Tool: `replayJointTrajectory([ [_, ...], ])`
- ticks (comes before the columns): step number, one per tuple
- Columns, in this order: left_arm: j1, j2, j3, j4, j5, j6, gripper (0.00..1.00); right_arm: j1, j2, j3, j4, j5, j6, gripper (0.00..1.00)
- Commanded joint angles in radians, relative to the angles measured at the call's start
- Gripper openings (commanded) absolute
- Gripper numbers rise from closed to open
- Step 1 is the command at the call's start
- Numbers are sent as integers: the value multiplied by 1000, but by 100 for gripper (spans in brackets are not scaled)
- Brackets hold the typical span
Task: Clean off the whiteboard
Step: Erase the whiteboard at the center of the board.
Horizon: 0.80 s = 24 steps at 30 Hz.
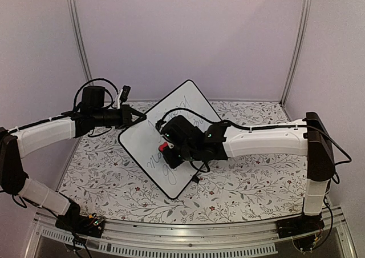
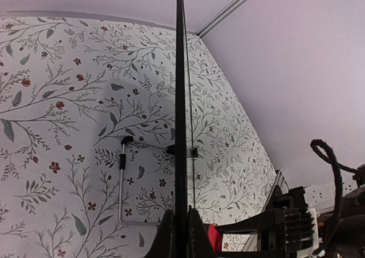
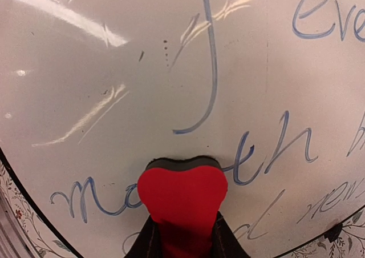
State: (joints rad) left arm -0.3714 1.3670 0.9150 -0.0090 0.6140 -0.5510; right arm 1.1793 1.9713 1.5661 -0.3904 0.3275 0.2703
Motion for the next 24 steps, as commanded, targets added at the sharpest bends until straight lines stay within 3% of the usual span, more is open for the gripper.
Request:
replayJointTrajectory([
  [1,-25,-23,1,49,35,27,0,-13,16,56,-38,26,-16,10],
  [24,-27,-19,3,47,33,30,0,-71,177,399,-77,17,-122,10],
])
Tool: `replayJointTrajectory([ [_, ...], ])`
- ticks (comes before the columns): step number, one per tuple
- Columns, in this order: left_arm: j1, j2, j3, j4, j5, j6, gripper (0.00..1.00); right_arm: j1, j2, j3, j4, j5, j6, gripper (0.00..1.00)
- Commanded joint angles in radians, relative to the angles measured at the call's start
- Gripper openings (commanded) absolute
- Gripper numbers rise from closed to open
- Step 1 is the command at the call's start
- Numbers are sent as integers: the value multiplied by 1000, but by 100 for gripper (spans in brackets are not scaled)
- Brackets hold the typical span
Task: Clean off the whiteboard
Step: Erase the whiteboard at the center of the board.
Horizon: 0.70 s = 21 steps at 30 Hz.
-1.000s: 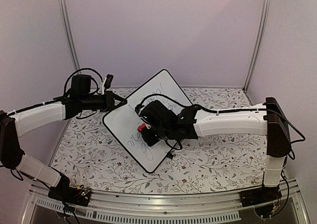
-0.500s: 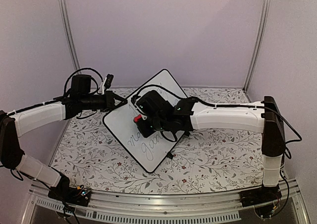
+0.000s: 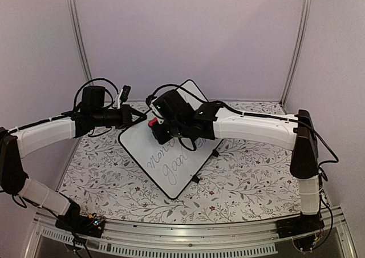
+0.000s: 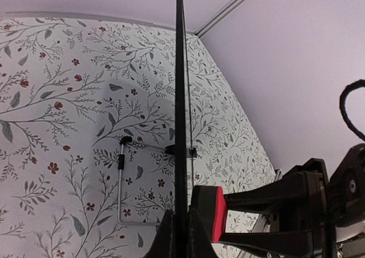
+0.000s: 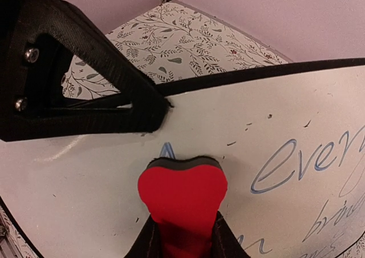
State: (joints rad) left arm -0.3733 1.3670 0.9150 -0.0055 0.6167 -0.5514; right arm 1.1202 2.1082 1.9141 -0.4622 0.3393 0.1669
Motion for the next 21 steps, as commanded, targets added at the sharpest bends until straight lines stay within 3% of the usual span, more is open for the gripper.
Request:
replayJointTrajectory([
  [1,-25,-19,4,44,30,30,0,-14,43,59,-4,7,-20,10],
  [14,-24,-19,3,44,28,30,0,-33,72,80,-42,12,-21,10],
  [21,-24,-20,4,43,27,30,0,-33,-5,-91,-11,-14,21,9],
])
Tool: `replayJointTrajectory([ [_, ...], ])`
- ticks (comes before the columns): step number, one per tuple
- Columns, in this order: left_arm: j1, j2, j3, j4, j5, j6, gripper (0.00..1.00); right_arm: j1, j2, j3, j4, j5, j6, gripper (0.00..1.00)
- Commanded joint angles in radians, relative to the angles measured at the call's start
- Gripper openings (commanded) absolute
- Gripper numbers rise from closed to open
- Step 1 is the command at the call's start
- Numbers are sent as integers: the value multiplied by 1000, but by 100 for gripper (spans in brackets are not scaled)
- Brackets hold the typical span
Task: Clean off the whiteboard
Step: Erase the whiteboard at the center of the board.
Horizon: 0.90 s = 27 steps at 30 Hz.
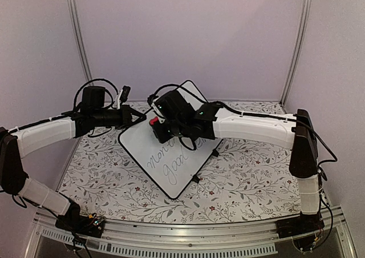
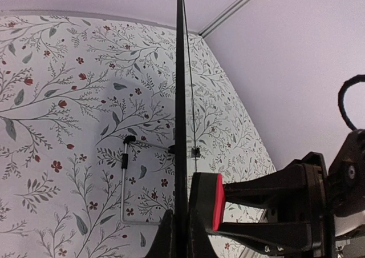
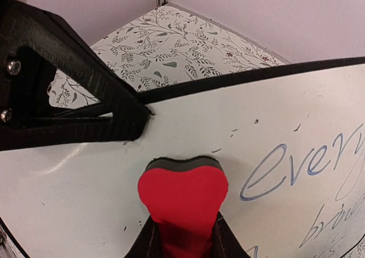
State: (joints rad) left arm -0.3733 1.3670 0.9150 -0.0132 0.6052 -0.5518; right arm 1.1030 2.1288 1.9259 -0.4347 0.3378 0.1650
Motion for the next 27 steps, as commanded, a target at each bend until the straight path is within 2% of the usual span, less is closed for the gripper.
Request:
replayJointTrajectory([
  [1,-24,-20,4,51,39,31,0,-15,-41,-125,-33,-12,29,9],
  [10,-23,-19,2,49,34,33,0,5,-120,-273,2,-35,57,9],
  [27,-25,-23,2,46,29,34,0,69,-145,-336,-11,-37,76,8],
])
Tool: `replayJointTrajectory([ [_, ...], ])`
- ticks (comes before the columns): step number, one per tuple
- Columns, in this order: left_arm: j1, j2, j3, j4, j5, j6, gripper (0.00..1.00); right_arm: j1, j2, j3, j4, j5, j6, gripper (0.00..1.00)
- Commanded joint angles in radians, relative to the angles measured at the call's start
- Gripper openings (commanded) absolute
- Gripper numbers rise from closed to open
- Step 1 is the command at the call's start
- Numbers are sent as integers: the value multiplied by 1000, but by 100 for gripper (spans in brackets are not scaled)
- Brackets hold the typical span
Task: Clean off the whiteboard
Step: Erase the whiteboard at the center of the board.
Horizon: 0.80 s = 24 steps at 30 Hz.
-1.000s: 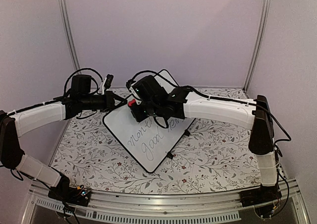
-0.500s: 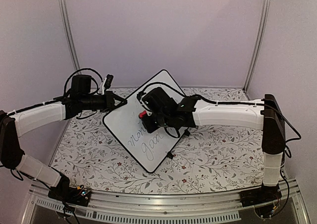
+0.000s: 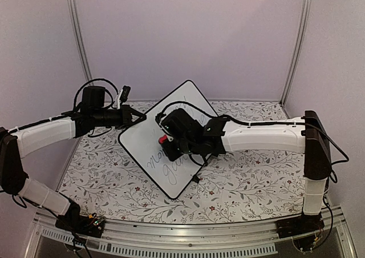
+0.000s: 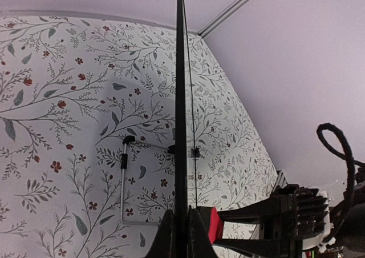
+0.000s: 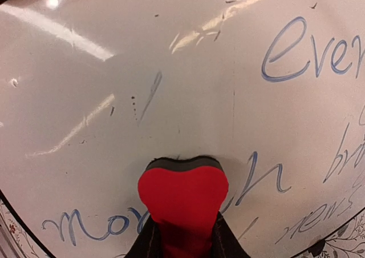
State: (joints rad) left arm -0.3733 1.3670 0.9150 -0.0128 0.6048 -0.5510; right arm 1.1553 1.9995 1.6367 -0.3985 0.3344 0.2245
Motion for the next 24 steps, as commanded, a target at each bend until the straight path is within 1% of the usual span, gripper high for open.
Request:
replayJointTrajectory([
  [1,-26,-22,3,45,30,33,0,17,-22,-58,-45,-33,19,9],
  [7,-25,-20,4,45,33,34,0,17,-49,-89,-27,-27,24,9],
  [15,-27,-19,3,46,32,36,0,0,15,74,-26,-18,-44,8],
  [20,-31,-22,2,44,27,37,0,-44,56,155,3,-60,-64,8],
  [24,-32,-20,3,43,26,39,0,-54,77,195,14,-82,-71,8],
])
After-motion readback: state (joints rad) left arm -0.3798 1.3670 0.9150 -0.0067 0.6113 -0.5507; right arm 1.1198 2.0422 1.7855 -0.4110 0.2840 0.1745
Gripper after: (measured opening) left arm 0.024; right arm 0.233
